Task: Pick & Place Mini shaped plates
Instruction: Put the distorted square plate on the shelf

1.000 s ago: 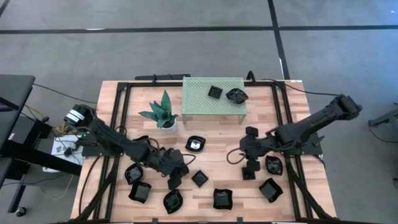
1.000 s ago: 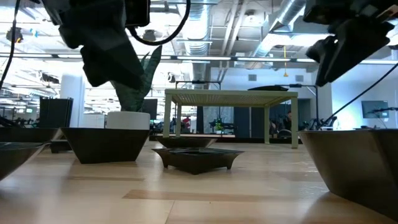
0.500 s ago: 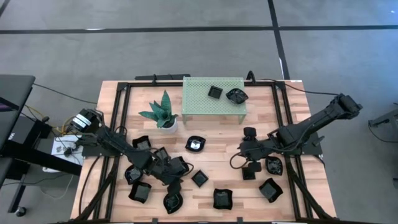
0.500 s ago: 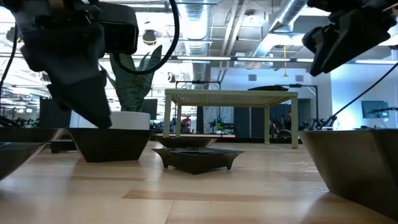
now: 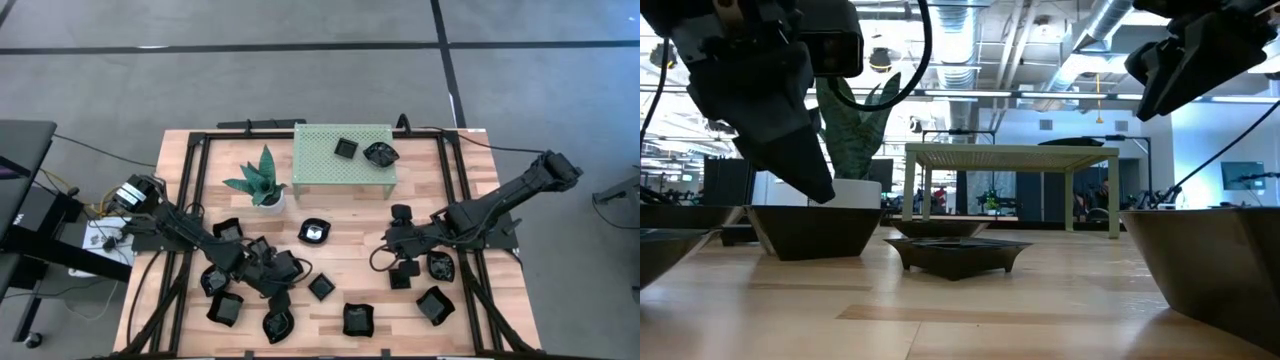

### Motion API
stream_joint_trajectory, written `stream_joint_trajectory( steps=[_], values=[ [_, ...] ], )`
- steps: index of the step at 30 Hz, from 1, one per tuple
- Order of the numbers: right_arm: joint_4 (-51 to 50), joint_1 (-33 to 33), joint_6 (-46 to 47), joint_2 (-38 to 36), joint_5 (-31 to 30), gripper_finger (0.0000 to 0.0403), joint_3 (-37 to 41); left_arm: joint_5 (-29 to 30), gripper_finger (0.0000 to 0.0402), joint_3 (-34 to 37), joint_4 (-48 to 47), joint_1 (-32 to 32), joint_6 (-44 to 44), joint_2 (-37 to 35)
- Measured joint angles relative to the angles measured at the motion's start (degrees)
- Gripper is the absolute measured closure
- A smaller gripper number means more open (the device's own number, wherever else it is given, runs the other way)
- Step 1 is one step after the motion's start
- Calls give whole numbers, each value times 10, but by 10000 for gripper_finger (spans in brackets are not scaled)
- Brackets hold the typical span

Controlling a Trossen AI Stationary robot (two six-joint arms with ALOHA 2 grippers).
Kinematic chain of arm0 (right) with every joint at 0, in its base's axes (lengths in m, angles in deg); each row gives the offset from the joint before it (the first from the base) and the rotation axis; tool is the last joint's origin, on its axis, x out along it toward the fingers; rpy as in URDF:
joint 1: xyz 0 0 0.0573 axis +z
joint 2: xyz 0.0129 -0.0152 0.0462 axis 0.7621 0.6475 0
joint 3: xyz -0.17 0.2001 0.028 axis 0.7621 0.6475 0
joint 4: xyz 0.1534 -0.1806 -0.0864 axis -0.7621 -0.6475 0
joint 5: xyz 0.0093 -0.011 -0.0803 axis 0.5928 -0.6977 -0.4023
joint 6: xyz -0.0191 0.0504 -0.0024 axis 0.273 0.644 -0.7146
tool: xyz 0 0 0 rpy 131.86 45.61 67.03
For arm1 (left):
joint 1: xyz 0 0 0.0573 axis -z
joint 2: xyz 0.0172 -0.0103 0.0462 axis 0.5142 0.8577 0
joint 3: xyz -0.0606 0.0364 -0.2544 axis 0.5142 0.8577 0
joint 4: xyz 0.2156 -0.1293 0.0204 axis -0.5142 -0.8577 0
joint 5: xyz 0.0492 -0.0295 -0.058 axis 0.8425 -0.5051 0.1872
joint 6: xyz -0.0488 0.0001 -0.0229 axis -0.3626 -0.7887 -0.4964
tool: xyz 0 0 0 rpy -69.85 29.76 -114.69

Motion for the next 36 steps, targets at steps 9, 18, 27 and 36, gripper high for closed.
stream_joint_trajectory(
  steps=[9, 18, 27, 36],
  values=[
    [0, 0, 0, 0, 0, 280, 0, 7, 293, 0, -38, 3, -14, 0],
    [0, 0, 0, 0, 0, 280, 0, 17, 293, 0, -38, 3, -16, 37],
    [2, 0, 0, 0, 0, 280, 0, 39, 347, 0, -39, 4, 1, 37],
    [2, 0, 0, 0, 0, 279, 0, 55, 395, -49, -41, 2, 111, -30]
  ],
)
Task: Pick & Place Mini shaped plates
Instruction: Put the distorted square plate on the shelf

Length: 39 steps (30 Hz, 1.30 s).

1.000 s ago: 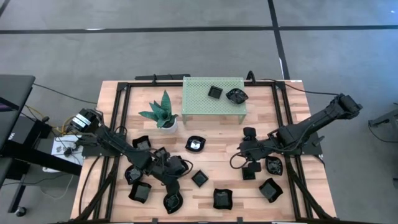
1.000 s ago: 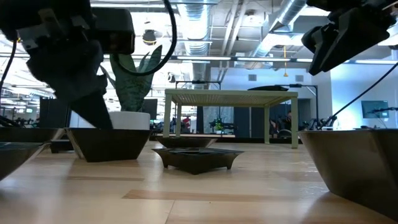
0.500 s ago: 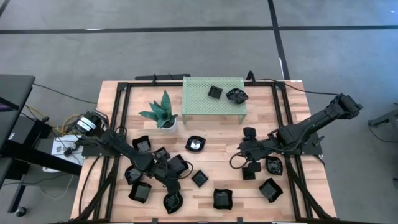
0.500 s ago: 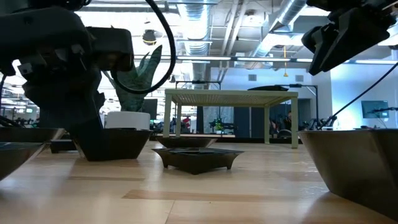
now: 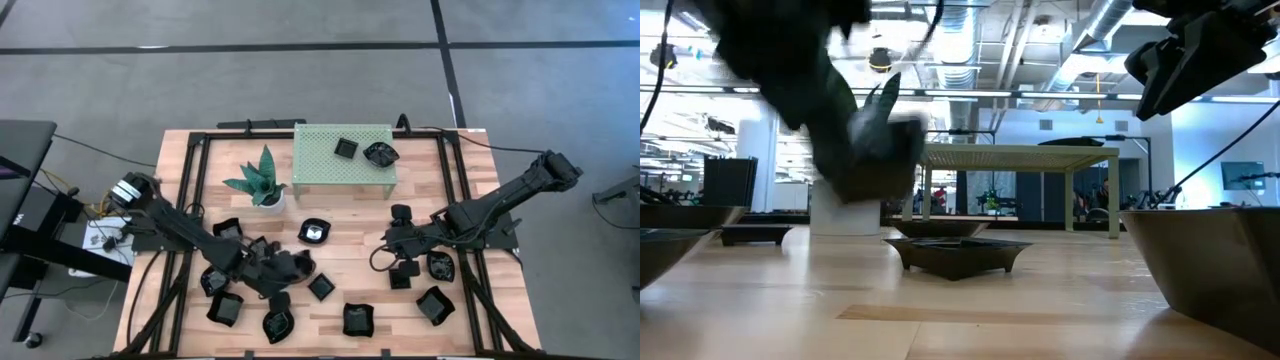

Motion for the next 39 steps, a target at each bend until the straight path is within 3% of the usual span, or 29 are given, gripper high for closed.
stream_joint_trajectory(
  steps=[7, 14, 19, 25, 30, 39],
  values=[
    [3, 0, -5, 0, 0, 280, 0, 14, 395, -102, 0, -55, 291, -56],
    [26, 0, -44, 0, 0, 280, 0, -40, 395, -115, -21, -180, 572, -98],
    [28, 0, -46, 0, 0, 279, 0, -51, 395, -115, -43, -306, 614, -95],
    [32, 0, -46, 0, 0, 279, 0, -166, 395, -114, -46, -443, 661, -74],
    [42, 0, -49, 0, 3, 280, 0, -174, 394, -114, -44, -489, 687, -50],
    [41, -1, -51, 0, 5, 280, 0, -148, 390, -114, -43, -513, 685, -4]
  ],
)
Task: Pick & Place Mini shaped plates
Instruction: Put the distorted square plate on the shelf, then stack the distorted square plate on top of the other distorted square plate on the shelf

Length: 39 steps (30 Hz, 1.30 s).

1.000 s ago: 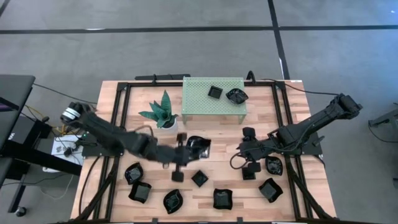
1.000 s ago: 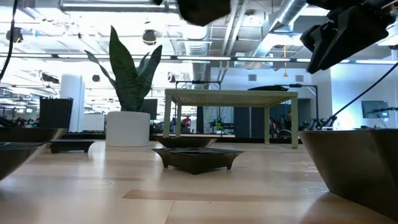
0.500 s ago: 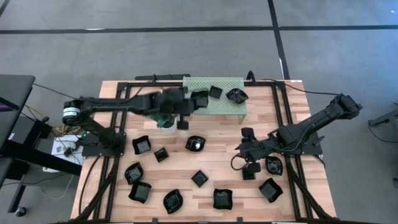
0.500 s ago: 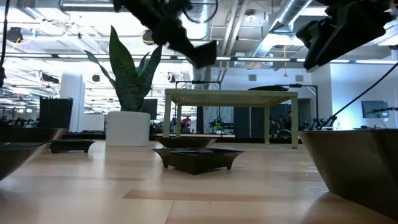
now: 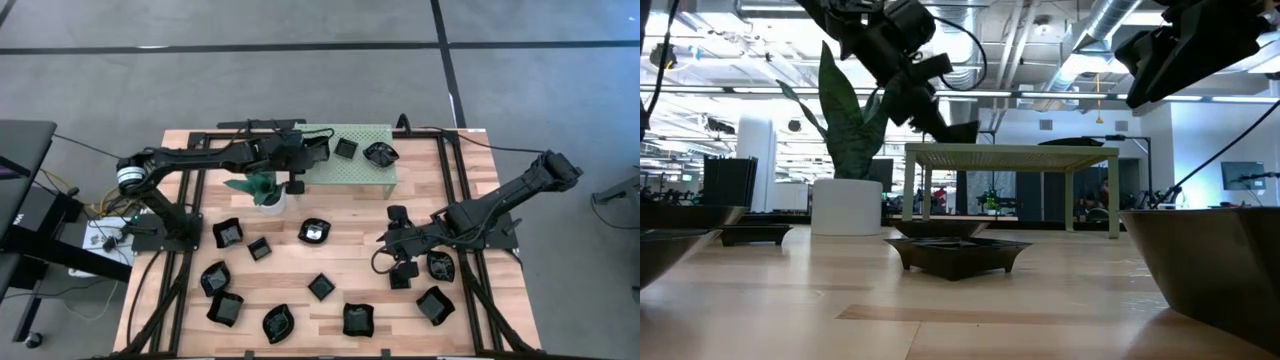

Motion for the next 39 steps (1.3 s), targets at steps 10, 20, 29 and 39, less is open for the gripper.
stream_joint_trajectory(
  steps=[10, 20, 29, 39],
  values=[
    [1, 0, 0, 0, 9, 280, 0, 62, 353, 0, 1, 1, 0, 0],
    [2, 0, 0, 0, 9, 280, 0, 89, 293, -1, 15, 40, 5, -30],
    [2, 0, 0, 0, 9, 280, 0, 128, 261, -4, 17, 191, -5, -148],
    [3, 0, 0, 0, 10, 280, 0, 147, 267, -5, -114, 394, -265, -184]
  ],
)
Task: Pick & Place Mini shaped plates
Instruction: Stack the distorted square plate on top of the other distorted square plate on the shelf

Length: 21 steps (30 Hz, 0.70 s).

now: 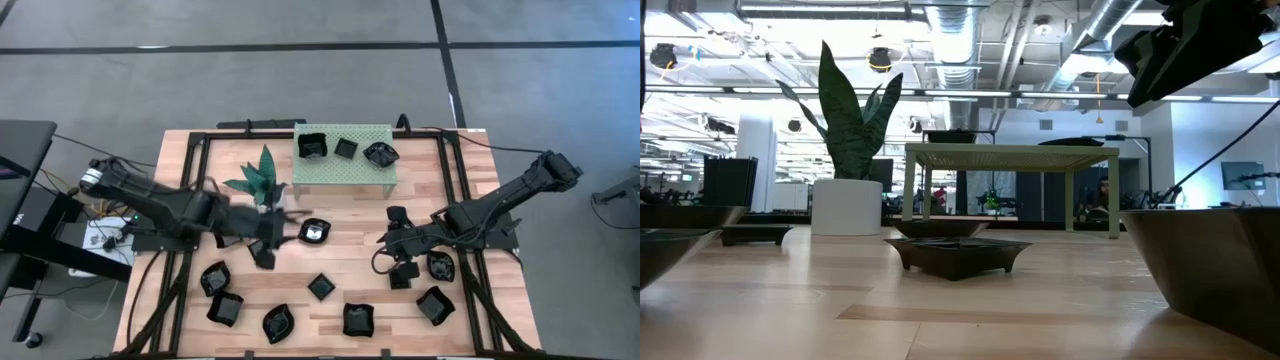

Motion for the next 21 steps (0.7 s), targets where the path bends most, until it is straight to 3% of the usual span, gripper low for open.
stream_joint_trajectory(
  steps=[4, 7, 10, 15, 21],
  values=[
    [4, 0, 0, 0, 0, 280, 0, 18, 262, 1, -190, 50, -240, 15],
    [6, 0, 0, 0, 0, 280, 0, -29, 262, 1, -316, 85, -423, 24],
    [6, 0, 0, 0, 0, 280, 0, -79, 264, 4, -414, 114, -539, 33],
    [8, 0, 0, 0, 0, 280, 0, -136, 264, 72, -467, 139, -642, 28],
    [8, 0, 0, 0, 0, 280, 0, -144, 266, 182, -447, 131, -658, 26]
  ],
)
